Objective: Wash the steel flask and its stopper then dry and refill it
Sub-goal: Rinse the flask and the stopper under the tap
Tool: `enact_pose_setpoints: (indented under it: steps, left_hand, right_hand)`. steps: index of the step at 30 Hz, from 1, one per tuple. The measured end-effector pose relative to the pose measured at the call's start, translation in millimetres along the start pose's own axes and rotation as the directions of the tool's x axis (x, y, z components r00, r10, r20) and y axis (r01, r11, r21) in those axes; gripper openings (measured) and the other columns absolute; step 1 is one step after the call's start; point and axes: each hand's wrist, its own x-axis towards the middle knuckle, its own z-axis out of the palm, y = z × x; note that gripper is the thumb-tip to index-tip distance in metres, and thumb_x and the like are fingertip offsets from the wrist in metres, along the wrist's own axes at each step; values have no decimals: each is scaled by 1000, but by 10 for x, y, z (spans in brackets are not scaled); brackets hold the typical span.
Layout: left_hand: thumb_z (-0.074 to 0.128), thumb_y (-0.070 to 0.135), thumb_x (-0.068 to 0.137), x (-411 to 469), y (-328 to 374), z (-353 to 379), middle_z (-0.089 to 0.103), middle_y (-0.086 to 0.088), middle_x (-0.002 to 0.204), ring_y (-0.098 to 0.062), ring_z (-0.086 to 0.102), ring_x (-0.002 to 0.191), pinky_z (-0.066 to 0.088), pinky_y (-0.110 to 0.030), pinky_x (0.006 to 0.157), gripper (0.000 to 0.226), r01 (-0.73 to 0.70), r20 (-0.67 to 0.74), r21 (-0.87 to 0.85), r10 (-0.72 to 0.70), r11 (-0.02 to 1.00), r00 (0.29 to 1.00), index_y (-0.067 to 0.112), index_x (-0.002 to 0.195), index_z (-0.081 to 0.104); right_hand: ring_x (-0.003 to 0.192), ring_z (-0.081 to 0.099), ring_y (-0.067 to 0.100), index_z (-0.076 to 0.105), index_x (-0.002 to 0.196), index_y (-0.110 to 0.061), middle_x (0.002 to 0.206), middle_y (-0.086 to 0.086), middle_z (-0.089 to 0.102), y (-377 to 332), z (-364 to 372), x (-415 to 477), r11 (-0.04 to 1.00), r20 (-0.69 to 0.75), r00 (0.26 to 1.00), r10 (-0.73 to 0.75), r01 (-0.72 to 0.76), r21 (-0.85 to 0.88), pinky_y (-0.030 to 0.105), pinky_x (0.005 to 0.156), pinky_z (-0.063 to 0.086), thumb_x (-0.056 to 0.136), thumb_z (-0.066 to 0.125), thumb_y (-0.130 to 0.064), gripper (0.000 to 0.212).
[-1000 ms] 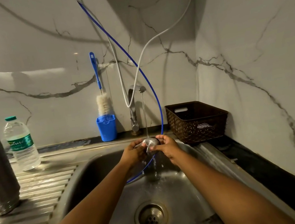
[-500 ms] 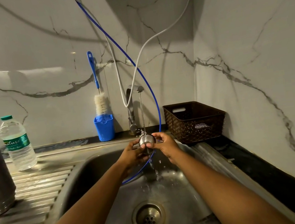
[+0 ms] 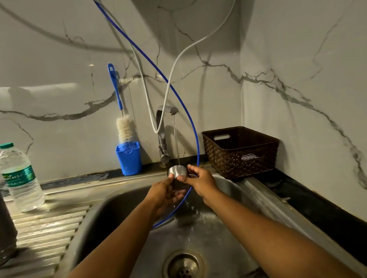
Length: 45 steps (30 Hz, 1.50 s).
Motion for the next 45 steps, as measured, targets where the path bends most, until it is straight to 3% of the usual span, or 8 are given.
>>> enact_pose_setpoints:
  steps: [5, 11, 18, 24, 31, 37, 42, 45]
  left_hand:
    - [46, 27, 99, 4, 39, -43, 67, -21, 102, -27, 69, 85, 59, -31, 65, 26, 51, 4, -95, -51, 994, 999, 5, 108, 55]
    - [46, 20, 98, -13, 19, -38, 64, -18, 104, -26, 64, 92, 54, -35, 78, 20, 11, 38, -70, -8, 997, 999, 6, 110, 55]
    - [59, -4, 85, -45, -32, -83, 61, -13, 116, -27, 61, 103, 51, -35, 74, 44, -121, 68, 81, 116, 989, 991, 16, 122, 48]
    - [57, 0, 87, -78, -9, -230, 63, -13, 117, -28, 61, 108, 51, -40, 90, 33, -191, 165, 209, 158, 959, 974, 19, 114, 60]
    - [57, 2, 89, -102, -15, -192, 65, -10, 113, -20, 65, 97, 54, -27, 70, 29, -280, 71, 176, 272, 944, 960, 13, 117, 58]
    - [57, 5, 90, -108, 14, -184, 65, -12, 105, -20, 68, 85, 55, -23, 57, 20, -237, 32, 66, 235, 969, 971, 12, 109, 56]
    - [49, 4, 94, -69, 42, -239, 61, -12, 113, -24, 64, 96, 56, -29, 60, 26, -175, 29, -1, 174, 985, 984, 14, 117, 56]
    - [51, 3, 93, -65, 18, -214, 62, -16, 117, -25, 65, 97, 56, -29, 65, 30, -170, 77, 68, 165, 983, 983, 10, 122, 56]
  right_hand:
    - [114, 56, 24, 53, 129, -3, 128, 15, 58, -22, 5, -9, 998, -33, 999, 20, -18, 62, 31, 99, 46, 77, 74, -10, 56]
    - [119, 52, 25, 48, 134, -5, 131, 16, 54, -55, 20, -29, 989, 39, 999, 21, -26, 143, 33, 101, 45, 81, 69, -5, 58]
    - [103, 56, 18, 48, 124, -12, 120, 12, 58, -28, -150, -69, 995, 99, 994, 42, -51, 91, 20, 79, 49, 77, 74, -7, 54]
    - [98, 59, 18, 49, 117, -15, 117, 10, 58, -11, -285, -68, 969, 243, 965, 100, -150, 196, 26, 80, 52, 81, 64, 3, 42]
    - [97, 57, 14, 49, 122, -12, 108, 4, 58, -4, -253, -55, 958, 319, 940, 118, -192, 212, 22, 77, 50, 85, 61, 2, 42]
    - [107, 56, 21, 50, 127, -5, 116, 9, 58, 30, -214, -31, 973, 250, 963, 97, -145, 182, 23, 82, 53, 82, 65, 0, 48]
    - [90, 59, 12, 49, 120, -6, 105, 6, 61, 19, -221, -41, 962, 269, 956, 120, -179, 205, 19, 70, 50, 88, 56, 2, 34]
    - [102, 58, 17, 51, 118, -16, 108, 3, 62, 34, -222, -39, 960, 346, 929, 128, -204, 192, 26, 81, 49, 83, 65, -7, 39]
